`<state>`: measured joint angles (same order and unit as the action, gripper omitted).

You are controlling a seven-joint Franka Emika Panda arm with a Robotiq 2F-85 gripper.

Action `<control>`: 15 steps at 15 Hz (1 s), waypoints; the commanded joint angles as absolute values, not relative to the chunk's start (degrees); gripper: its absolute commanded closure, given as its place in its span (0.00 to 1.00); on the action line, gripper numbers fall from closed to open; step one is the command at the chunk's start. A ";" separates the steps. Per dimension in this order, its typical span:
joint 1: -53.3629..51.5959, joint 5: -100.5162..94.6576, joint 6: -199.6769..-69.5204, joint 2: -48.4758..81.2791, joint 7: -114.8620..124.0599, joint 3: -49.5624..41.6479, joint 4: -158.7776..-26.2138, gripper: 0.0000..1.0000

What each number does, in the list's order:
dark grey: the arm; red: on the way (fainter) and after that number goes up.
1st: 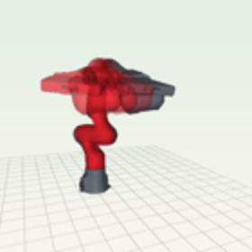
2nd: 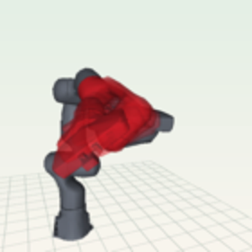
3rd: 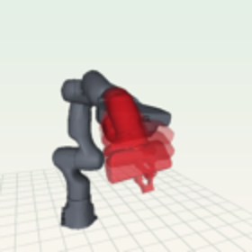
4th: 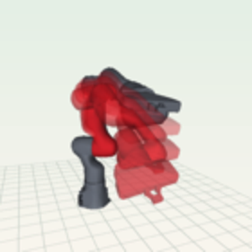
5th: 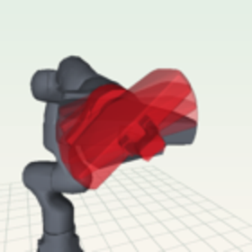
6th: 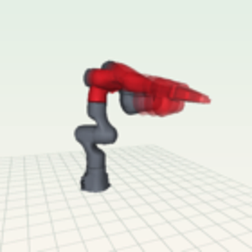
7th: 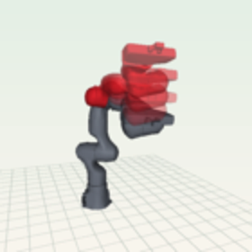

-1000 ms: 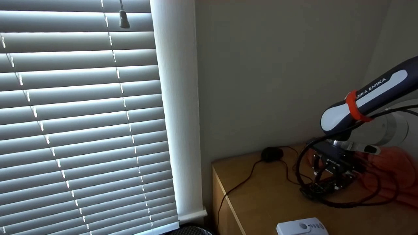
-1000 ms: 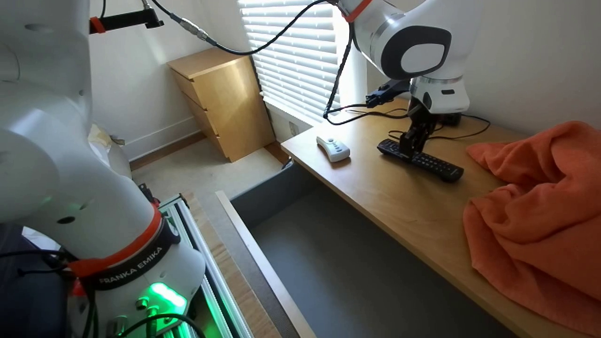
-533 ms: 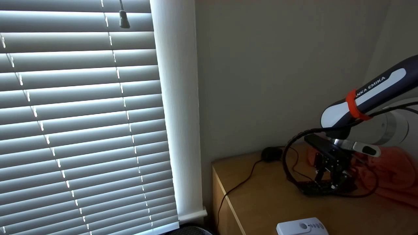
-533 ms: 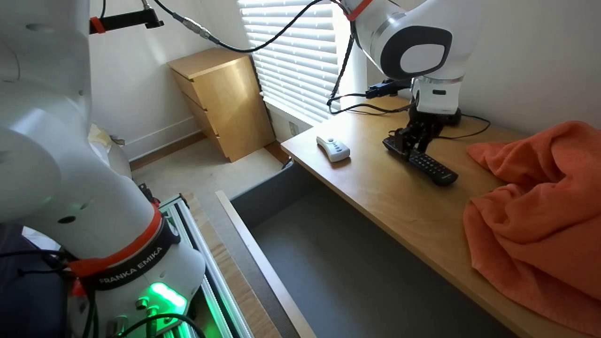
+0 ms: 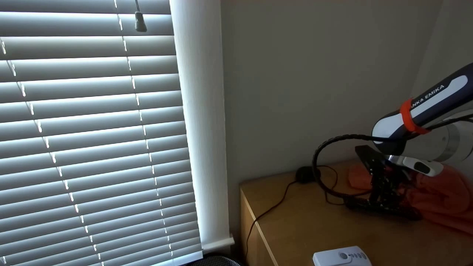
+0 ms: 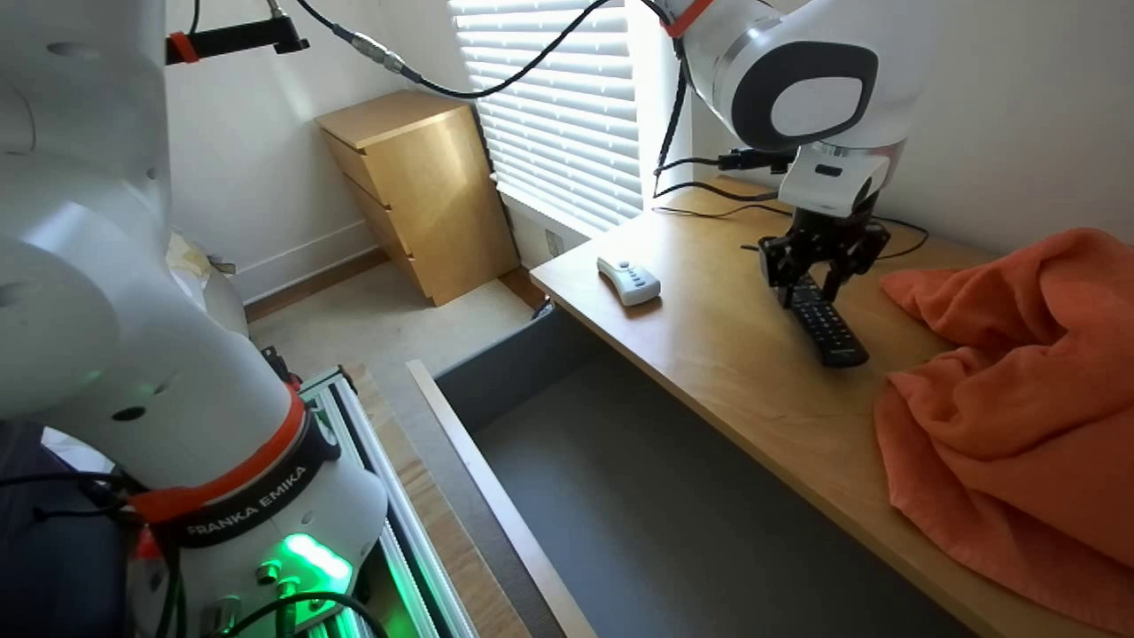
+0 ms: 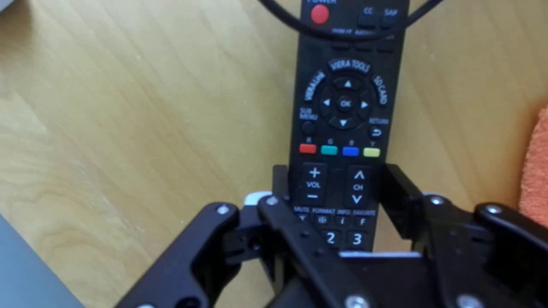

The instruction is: Turn the black remote ninety degrees clockwise

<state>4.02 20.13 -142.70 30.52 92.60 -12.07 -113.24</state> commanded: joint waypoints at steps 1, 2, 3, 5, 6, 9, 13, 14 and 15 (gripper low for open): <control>1.13 18.40 -144.20 28.02 105.23 -14.77 -116.90 0.69; 0.92 18.22 -144.17 27.62 107.68 -14.88 -117.42 0.69; 0.62 17.81 -144.18 27.26 110.06 -15.05 -117.96 0.69; 0.72 17.84 -144.27 26.23 113.31 -14.49 -119.24 0.69; 0.97 18.60 -145.00 25.63 114.48 -13.83 -120.18 0.69; 1.19 19.36 -147.56 24.67 117.69 -12.97 -121.83 0.69; 2.72 22.27 -151.69 24.42 119.61 -11.17 -123.00 0.69; 2.62 22.37 -152.42 24.50 120.34 -11.14 -123.24 0.69; 2.08 21.60 -153.01 24.82 121.48 -11.68 -123.40 0.69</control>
